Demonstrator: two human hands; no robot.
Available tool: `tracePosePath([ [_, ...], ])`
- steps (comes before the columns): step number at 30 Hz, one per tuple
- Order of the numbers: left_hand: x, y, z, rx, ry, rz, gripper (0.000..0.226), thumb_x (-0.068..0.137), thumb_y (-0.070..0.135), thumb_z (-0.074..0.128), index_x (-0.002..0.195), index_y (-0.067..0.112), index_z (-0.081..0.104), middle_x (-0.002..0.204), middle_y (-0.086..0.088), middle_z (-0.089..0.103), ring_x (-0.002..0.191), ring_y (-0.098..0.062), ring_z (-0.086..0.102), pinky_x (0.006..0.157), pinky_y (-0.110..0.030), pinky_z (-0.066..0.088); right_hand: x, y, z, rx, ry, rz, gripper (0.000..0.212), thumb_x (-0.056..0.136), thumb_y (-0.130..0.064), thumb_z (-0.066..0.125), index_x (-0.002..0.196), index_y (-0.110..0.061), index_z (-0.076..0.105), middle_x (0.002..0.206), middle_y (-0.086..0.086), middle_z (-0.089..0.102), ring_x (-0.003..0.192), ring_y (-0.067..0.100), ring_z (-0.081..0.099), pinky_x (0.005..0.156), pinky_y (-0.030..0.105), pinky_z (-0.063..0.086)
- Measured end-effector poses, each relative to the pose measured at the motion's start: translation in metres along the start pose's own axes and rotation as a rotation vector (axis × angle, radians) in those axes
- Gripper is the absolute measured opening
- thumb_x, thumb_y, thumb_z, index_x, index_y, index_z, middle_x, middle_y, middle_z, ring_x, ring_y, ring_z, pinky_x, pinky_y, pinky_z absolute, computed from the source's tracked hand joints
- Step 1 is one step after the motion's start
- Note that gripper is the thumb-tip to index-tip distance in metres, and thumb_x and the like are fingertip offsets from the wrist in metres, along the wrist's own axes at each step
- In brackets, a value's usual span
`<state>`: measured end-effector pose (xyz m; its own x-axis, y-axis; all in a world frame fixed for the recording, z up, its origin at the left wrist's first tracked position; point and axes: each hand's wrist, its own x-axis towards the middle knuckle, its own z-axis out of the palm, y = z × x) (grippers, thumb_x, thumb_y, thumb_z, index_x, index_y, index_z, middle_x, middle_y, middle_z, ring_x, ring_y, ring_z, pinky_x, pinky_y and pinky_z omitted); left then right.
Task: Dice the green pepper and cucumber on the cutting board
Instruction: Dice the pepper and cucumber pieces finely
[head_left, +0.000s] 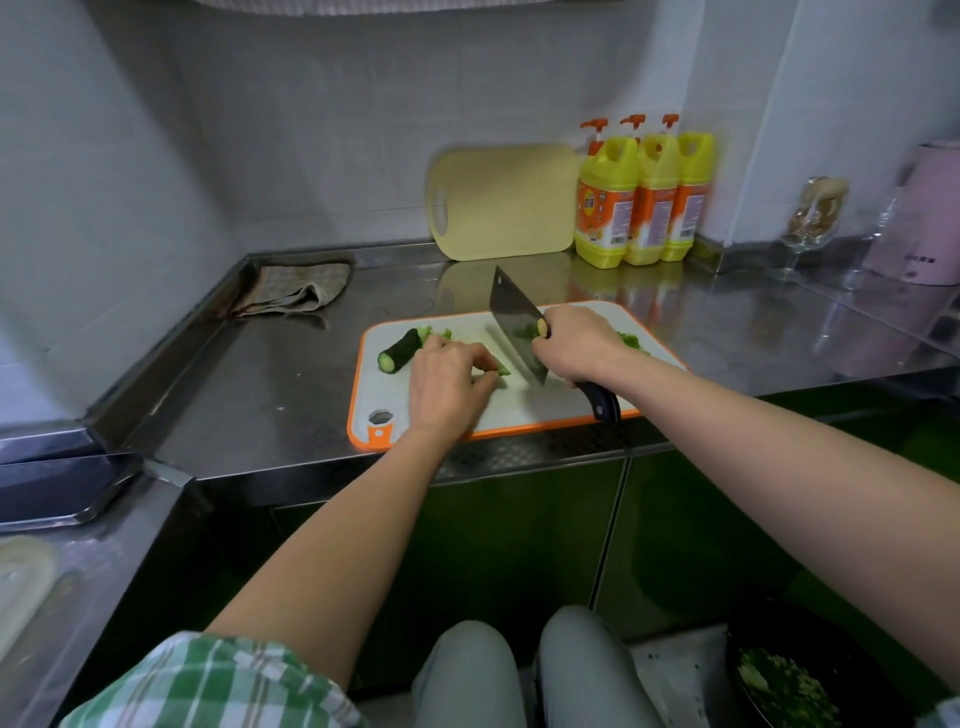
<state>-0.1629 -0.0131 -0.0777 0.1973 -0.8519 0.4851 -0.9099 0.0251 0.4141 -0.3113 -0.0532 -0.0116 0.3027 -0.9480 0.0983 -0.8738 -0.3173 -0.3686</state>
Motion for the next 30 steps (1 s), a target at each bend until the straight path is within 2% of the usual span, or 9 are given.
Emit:
tracePosePath([
  [5, 0.000, 0.024, 0.011, -0.019, -0.056, 0.020, 0.017, 0.080, 0.036, 0.072, 0.096, 0.029, 0.075, 0.096, -0.005, 0.055, 0.102, -0.026, 0.050, 0.083, -0.031, 0.036, -0.010, 0.022, -0.004, -0.003, -0.119, 0.039, 0.013, 0.094, -0.017, 0.045, 0.091, -0.006, 0.052, 0.083, 0.017, 0.063, 0.051, 0.024, 0.058, 0.047, 0.027, 0.046],
  [10, -0.002, 0.025, 0.016, -0.011, -0.051, 0.062, 0.017, 0.085, 0.030, 0.070, 0.098, 0.022, 0.076, 0.091, -0.006, 0.065, 0.102, -0.023, 0.051, 0.077, -0.032, 0.039, -0.012, 0.025, -0.006, 0.060, -0.076, 0.009, 0.021, 0.094, -0.016, 0.045, 0.073, -0.014, 0.044, 0.074, 0.012, 0.058, 0.050, 0.024, 0.059, 0.047, 0.027, 0.045],
  [15, 0.000, 0.022, 0.020, -0.017, -0.035, 0.065, 0.014, 0.084, 0.028, 0.071, 0.096, 0.021, 0.075, 0.092, -0.004, 0.069, 0.099, -0.022, 0.053, 0.073, -0.031, 0.038, -0.015, 0.015, -0.017, 0.057, -0.111, -0.017, 0.012, 0.092, -0.014, 0.045, 0.080, -0.011, 0.046, 0.078, 0.012, 0.057, 0.058, 0.030, 0.062, 0.055, 0.031, 0.048],
  [18, 0.000, 0.019, 0.024, -0.028, -0.026, 0.054, 0.013, 0.084, 0.028, 0.071, 0.094, 0.020, 0.074, 0.090, -0.002, 0.070, 0.097, -0.021, 0.053, 0.072, -0.031, 0.039, -0.019, 0.011, -0.015, -0.026, -0.139, -0.022, 0.010, 0.093, -0.015, 0.045, 0.089, -0.007, 0.048, 0.085, 0.015, 0.058, 0.054, 0.027, 0.059, 0.053, 0.031, 0.048],
  [21, -0.001, 0.016, 0.026, -0.046, -0.022, 0.047, 0.010, 0.084, 0.027, 0.071, 0.092, 0.020, 0.074, 0.087, -0.002, 0.070, 0.095, -0.022, 0.053, 0.071, -0.031, 0.040, -0.019, 0.012, -0.013, -0.054, -0.116, -0.030, 0.011, 0.093, -0.017, 0.045, 0.090, -0.007, 0.048, 0.084, 0.013, 0.058, 0.052, 0.023, 0.056, 0.052, 0.030, 0.046],
  [27, 0.001, 0.014, 0.029, -0.069, -0.018, 0.057, 0.010, 0.085, 0.025, 0.071, 0.092, 0.020, 0.075, 0.087, -0.001, 0.071, 0.095, -0.020, 0.052, 0.071, -0.029, 0.035, -0.021, 0.014, -0.019, -0.071, -0.120, -0.035, 0.013, 0.095, -0.017, 0.044, 0.088, -0.007, 0.049, 0.082, 0.012, 0.057, 0.054, 0.023, 0.056, 0.060, 0.036, 0.053],
  [30, 0.001, 0.014, 0.029, -0.083, -0.019, 0.060, 0.010, 0.086, 0.024, 0.071, 0.093, 0.019, 0.076, 0.088, -0.001, 0.072, 0.095, -0.020, 0.052, 0.071, -0.029, 0.035, -0.022, 0.015, -0.017, -0.081, -0.140, -0.033, 0.014, 0.094, -0.016, 0.045, 0.083, -0.007, 0.048, 0.082, 0.013, 0.056, 0.053, 0.024, 0.057, 0.052, 0.033, 0.051],
])
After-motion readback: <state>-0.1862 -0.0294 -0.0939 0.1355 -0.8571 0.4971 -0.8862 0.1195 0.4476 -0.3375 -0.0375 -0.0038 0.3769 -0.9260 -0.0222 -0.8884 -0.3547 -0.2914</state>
